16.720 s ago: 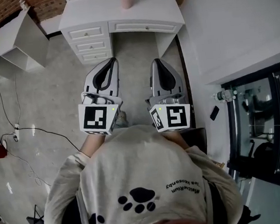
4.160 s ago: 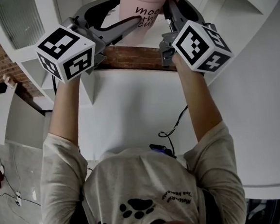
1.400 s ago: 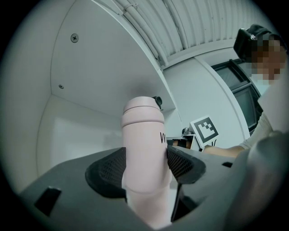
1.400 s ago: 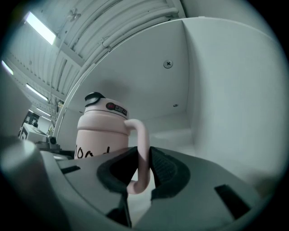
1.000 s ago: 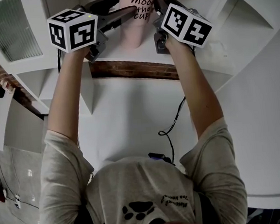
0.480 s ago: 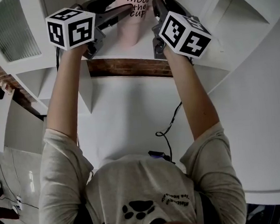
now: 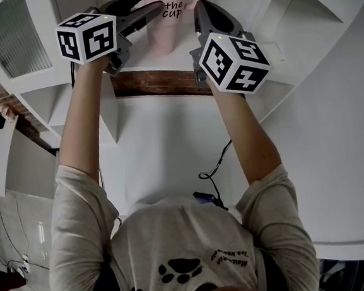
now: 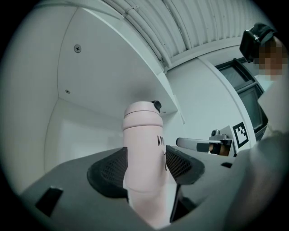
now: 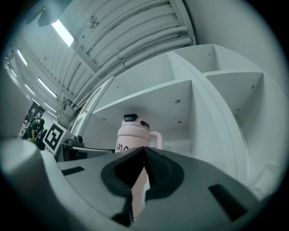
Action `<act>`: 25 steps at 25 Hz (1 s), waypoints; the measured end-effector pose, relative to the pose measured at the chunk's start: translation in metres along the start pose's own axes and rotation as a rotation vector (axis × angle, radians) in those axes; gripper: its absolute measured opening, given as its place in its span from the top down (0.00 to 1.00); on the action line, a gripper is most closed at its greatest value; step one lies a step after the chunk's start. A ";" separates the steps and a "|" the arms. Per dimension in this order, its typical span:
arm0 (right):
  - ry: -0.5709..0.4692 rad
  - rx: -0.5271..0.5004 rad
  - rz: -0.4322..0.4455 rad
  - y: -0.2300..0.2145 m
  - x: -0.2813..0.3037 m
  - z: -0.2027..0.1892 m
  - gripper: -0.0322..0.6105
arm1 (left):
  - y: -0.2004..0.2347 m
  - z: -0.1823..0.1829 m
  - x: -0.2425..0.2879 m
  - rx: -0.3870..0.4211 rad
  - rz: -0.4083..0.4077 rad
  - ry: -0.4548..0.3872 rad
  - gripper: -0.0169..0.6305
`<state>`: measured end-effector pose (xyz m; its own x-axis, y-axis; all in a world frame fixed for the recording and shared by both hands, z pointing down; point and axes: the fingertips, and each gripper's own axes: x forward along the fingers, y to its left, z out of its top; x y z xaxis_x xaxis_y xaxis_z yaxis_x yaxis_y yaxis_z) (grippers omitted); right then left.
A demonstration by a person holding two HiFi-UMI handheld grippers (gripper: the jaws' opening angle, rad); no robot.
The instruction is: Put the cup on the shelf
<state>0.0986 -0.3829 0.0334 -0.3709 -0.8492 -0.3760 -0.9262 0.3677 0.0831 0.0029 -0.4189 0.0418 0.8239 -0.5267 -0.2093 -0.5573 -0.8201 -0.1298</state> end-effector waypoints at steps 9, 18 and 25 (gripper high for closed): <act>0.006 0.041 0.030 0.015 -0.022 -0.005 0.94 | -0.033 0.010 -0.031 0.014 0.067 -0.046 0.84; 0.000 0.040 0.025 0.033 -0.062 0.003 0.94 | -0.081 0.005 -0.060 0.087 0.161 -0.019 0.96; -0.002 -0.030 0.020 0.048 -0.114 0.001 0.94 | -0.136 -0.020 -0.097 0.174 0.236 -0.017 0.96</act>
<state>0.0969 -0.2678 0.0795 -0.3892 -0.8408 -0.3763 -0.9203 0.3729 0.1185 0.0005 -0.2605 0.0988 0.6684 -0.6934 -0.2693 -0.7438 -0.6238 -0.2401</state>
